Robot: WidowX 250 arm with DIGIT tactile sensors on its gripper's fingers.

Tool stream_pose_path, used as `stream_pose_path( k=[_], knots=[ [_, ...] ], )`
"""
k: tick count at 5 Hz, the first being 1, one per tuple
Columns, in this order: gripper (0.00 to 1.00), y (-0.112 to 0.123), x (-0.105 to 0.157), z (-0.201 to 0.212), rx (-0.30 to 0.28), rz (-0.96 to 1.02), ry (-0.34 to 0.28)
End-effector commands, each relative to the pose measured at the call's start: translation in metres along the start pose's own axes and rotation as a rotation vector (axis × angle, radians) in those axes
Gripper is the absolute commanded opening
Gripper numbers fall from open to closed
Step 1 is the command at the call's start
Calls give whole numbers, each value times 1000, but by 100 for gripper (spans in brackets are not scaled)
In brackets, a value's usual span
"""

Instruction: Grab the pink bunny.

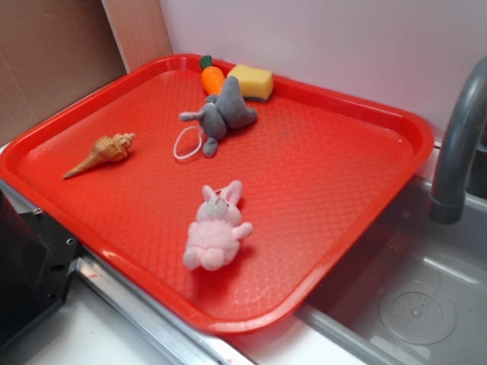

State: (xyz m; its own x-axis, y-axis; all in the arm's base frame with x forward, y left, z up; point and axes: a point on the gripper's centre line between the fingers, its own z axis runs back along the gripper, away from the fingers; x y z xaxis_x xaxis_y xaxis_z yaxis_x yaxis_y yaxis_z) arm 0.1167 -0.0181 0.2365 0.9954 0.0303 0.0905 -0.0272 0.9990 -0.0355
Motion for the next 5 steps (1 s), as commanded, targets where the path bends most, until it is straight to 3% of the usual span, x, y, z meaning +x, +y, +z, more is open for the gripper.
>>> stream_pose_path(
  k=[1,2,4,5],
  knots=[
    [100,0,0,0,0,0,0],
    [100,-8,-3,-12,-81,93,-14],
    [100,-43,0,-54,-178,431,27],
    [100,-66,8,-81,-186,524,48]
  ],
)
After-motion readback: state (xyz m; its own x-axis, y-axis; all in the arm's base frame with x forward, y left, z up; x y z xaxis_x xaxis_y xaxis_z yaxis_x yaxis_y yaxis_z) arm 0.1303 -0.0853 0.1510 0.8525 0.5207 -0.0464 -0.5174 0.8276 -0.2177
